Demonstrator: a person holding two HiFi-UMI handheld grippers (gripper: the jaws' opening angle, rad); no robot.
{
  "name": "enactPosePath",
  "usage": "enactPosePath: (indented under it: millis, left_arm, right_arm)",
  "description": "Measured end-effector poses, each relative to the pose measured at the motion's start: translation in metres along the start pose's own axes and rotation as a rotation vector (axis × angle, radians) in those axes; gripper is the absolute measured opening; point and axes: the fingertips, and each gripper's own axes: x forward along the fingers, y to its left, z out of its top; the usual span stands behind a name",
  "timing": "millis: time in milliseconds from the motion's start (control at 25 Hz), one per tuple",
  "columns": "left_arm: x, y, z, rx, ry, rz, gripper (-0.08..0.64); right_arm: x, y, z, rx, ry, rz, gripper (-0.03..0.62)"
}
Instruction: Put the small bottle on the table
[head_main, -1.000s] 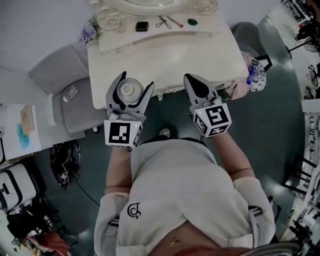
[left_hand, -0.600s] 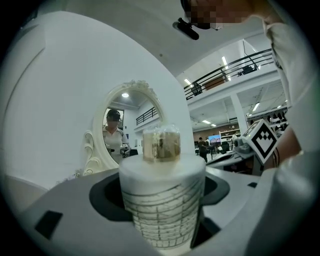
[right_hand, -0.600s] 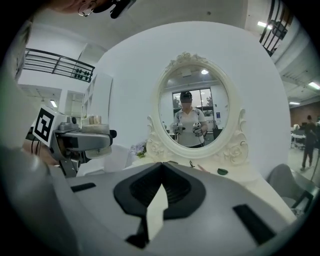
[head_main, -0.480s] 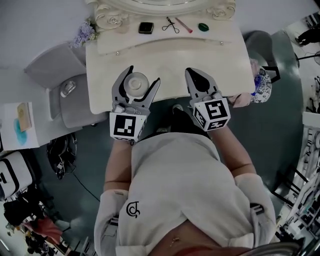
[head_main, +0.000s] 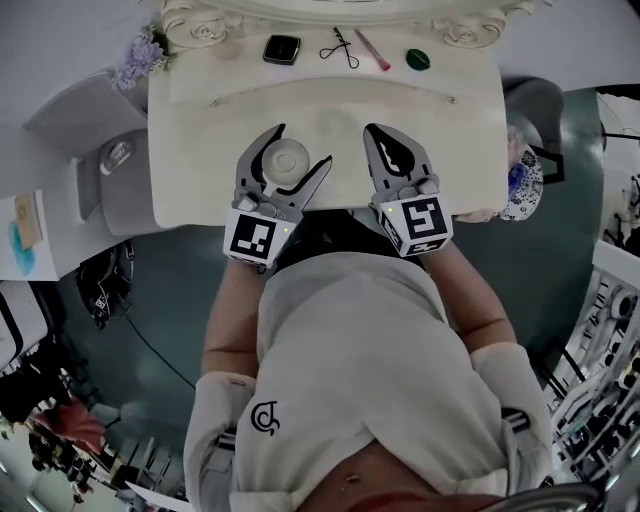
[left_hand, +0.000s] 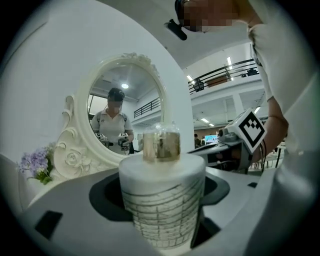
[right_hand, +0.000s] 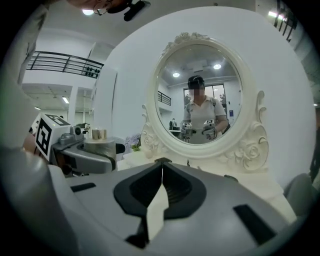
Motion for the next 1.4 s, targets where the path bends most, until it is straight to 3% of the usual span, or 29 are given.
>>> enactPosePath:
  millis: [360, 520, 680, 960, 1200, 1400]
  left_arm:
    - [0.046, 0.003, -0.07, 0.035, 0.097, -0.001, 0.353]
    - [0.059, 0.008, -0.113, -0.008, 0.191, 0.02, 0.353]
    - [0.069, 0.011, -0.143, -0.041, 0.231, 0.027, 0.353]
    - [0.081, 0.014, -0.171, -0.044, 0.283, 0.042, 0.353]
    - [0.082, 0.02, -0.174, -0.085, 0.288, 0.056, 0.353]
    - [0.085, 0.017, -0.182, -0.057, 0.347, 0.038, 0.353]
  right_arm:
    - [0.024, -0.025, -0.053, -0.02, -0.019, 0.026, 0.008]
    - [0.028, -0.037, -0.079, 0.015, 0.017, 0.029, 0.008]
    - [0.034, -0.049, -0.097, 0.026, 0.049, 0.026, 0.008]
    - [0.039, -0.056, -0.111, 0.045, 0.069, 0.034, 0.008]
    - [0.04, -0.056, -0.117, 0.058, 0.087, 0.024, 0.008]
    - [0.04, -0.056, -0.127, 0.088, 0.108, 0.01, 0.008]
